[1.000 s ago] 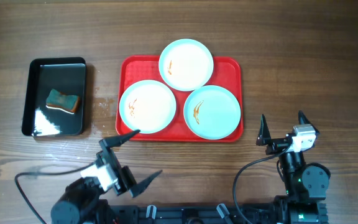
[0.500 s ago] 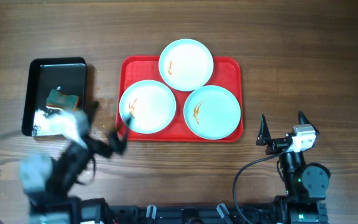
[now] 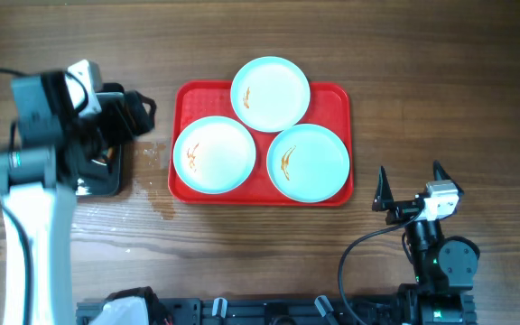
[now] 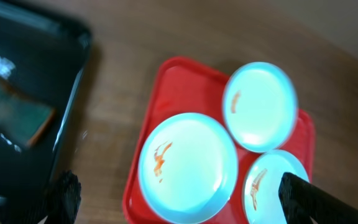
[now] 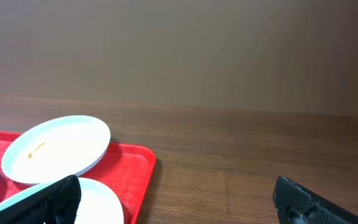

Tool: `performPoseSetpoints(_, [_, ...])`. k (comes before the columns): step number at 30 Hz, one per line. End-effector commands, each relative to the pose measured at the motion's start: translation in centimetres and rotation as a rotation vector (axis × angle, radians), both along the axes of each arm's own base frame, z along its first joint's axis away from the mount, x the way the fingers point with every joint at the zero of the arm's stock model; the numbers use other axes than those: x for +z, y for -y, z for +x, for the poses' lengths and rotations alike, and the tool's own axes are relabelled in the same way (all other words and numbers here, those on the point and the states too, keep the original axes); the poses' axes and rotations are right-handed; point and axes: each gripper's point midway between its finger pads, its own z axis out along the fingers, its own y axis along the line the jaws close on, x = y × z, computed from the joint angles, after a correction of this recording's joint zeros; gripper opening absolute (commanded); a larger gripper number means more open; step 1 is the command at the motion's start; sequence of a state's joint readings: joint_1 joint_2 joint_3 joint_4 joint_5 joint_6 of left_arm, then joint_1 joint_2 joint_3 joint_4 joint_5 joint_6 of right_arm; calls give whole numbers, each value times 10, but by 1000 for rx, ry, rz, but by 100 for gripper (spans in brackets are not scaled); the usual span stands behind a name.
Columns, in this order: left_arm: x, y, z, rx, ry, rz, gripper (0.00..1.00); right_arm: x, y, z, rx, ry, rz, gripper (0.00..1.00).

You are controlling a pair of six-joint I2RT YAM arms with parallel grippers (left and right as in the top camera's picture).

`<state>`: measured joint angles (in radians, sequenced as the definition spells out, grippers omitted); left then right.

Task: Clean dirty plates on tray and stack at the side
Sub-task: 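Move the left gripper over the black tray toward the sponge, then grasp the orange-and-green sponge with the left gripper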

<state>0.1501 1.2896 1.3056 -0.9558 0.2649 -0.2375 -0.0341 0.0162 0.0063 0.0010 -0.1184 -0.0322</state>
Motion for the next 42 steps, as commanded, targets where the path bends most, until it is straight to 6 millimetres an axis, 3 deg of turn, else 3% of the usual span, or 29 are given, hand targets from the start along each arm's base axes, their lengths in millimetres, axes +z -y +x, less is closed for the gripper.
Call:
performPoseSetpoints(1, [-18, -55, 27, 306, -171, 44, 100, 2, 4, 0, -21, 11, -18, 100])
performPoseSetpoints(3, [-34, -78, 37, 386, -241, 86, 100, 2, 4, 0, -21, 11, -18, 100])
performPoseSetpoints(4, [-51, -91, 48, 432, -271, 59, 100, 2, 4, 0, -21, 11, -18, 100])
performPoseSetpoints(8, [-84, -109, 58, 464, -322, -8, 100, 2, 4, 0, -21, 12, -18, 99])
performPoseSetpoints(15, [-140, -164, 38, 707, -480, -48, 100, 2, 4, 0, -21, 11, -18, 100])
performPoseSetpoints(16, [-148, -171, 35, 724, -499, -58, 96, 2, 4, 0, -21, 11, -18, 100])
performPoseSetpoints(18, [-156, -177, 33, 730, -513, -59, 89, 2, 4, 0, -20, 11, -18, 100])
performPoseSetpoints(27, [-179, -171, 32, 711, -574, -67, 84, 2, 4, 0, -21, 11, -18, 100])
performPoseSetpoints(30, [-191, -171, 31, 709, -602, -69, 72, 2, 4, 0, -21, 11, -18, 100])
performPoseSetpoints(37, [-219, -172, 36, 706, -631, -75, 76, 2, 4, 0, -21, 12, -18, 100])
performPoseSetpoints(42, [-223, -175, 45, 704, -602, -80, 74, 2, 4, 0, -21, 11, -18, 100])
